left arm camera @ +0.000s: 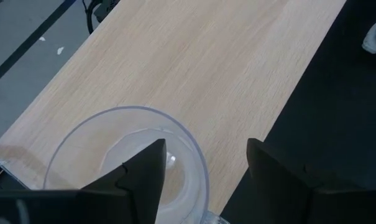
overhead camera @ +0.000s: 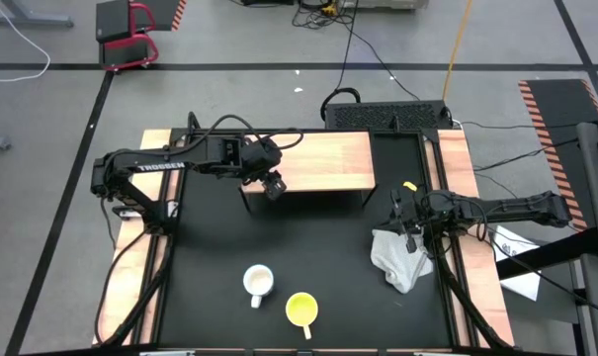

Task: Stack small to large cups/mugs on shelf
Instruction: Put the yellow mug on the shelf

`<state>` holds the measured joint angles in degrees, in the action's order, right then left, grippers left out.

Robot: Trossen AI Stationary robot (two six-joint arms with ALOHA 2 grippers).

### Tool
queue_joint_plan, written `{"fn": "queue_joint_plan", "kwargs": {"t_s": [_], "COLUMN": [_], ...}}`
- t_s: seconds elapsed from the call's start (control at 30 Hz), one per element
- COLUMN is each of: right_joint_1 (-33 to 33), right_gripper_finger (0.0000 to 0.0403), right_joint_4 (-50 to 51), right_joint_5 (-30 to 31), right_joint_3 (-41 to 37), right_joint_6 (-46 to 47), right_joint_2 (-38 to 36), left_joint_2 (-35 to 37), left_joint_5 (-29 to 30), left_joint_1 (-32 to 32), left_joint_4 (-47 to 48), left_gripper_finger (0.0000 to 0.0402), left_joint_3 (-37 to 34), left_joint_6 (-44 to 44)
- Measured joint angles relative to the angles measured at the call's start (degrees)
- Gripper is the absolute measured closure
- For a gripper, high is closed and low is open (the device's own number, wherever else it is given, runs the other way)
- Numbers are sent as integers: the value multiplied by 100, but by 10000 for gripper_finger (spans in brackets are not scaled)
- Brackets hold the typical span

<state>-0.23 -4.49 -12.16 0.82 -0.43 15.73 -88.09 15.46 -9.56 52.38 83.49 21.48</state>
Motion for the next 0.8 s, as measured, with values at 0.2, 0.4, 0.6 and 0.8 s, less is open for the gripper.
{"fn": "queue_joint_plan", "kwargs": {"t_s": [0.2,0.4,0.6,0.8], "right_joint_1": [2,1,2,0], "right_gripper_finger": [403,403,403,403], "right_joint_4": [0,0,-8,-53], "right_joint_5": [0,0,0,0], "right_joint_3": [0,0,0,0], "right_joint_6": [0,2,2,23], "right_joint_2": [0,0,-2,2], "left_joint_2": [6,303,656,729], "left_joint_5": [-2,-6,114,289], "left_joint_1": [0,0,81,199], "left_joint_4": [2,-49,3,131], "left_gripper_finger": [176,176,176,176], "left_joint_3": [4,17,10,8], "left_joint_6": [-38,0,134,149]}}
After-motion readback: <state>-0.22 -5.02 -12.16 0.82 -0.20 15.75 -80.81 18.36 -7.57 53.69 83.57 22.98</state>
